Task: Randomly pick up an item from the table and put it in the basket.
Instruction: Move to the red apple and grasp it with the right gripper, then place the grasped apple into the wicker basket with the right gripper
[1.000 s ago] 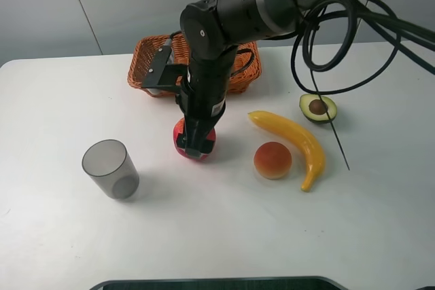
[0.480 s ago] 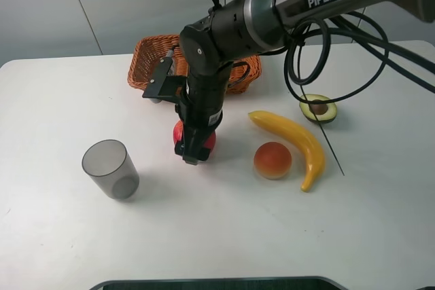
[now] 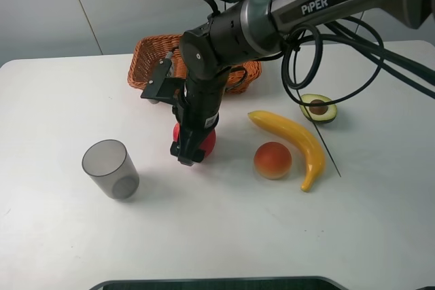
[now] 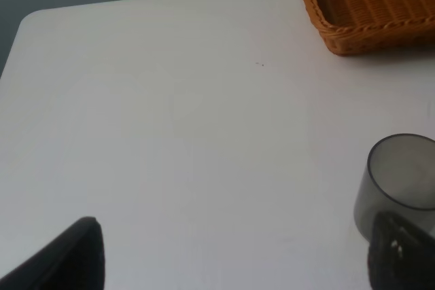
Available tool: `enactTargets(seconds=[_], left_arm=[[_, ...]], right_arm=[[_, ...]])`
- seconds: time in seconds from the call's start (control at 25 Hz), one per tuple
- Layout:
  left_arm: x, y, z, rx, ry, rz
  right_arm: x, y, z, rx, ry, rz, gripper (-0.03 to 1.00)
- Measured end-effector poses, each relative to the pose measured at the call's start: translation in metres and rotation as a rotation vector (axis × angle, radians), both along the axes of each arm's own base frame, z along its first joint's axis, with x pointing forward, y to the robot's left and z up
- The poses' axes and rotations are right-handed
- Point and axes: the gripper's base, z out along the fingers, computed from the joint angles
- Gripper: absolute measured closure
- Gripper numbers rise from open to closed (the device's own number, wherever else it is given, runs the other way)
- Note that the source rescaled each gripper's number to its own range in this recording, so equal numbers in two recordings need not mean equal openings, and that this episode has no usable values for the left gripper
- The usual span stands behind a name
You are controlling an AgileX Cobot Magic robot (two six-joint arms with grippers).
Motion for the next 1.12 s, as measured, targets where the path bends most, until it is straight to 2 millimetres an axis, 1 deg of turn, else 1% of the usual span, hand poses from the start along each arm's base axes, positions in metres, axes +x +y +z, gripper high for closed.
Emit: enactTargets(seconds=[0.04, 0.08, 0.12, 0.16, 0.2, 0.92, 0.96, 1.04, 1.12], left_arm=[[0.000, 0.000, 0.000, 0.000, 0.000, 0.000], [0.000, 0.000, 0.000, 0.000, 0.000, 0.000], [0.000, 0.000, 0.000, 0.000, 0.000, 0.000], [0.000, 0.000, 0.000, 0.000, 0.000, 0.000], [0.000, 0.000, 0.000, 0.000, 0.000, 0.000], [0.000, 0.000, 0.000, 0.000, 0.000, 0.000], [0.000, 0.000, 0.000, 0.000, 0.000, 0.000], [0.000, 0.000, 0.000, 0.000, 0.000, 0.000], [0.000, 0.000, 0.000, 0.000, 0.000, 0.000]], right_arm=[[0.000, 0.000, 0.000, 0.003, 0.000, -0.002, 0.02], [0.000, 0.000, 0.000, 0.005, 0.000, -0.005, 0.33], [0.000, 0.001, 0.000, 0.010, 0.001, -0.007, 0.85], [0.000, 0.001, 0.000, 0.014, 0.003, -0.011, 0.97], [0.000, 0.001, 0.000, 0.019, 0.007, -0.016, 0.96], [-0.001, 0.002, 0.001, 0.027, 0.016, -0.032, 0.96], [-0.001, 0.002, 0.004, 0.031, 0.020, -0.043, 0.96], [-0.002, 0.002, 0.016, 0.053, 0.021, -0.081, 0.96], [-0.002, 0.000, 0.034, 0.088, 0.019, -0.140, 0.96]])
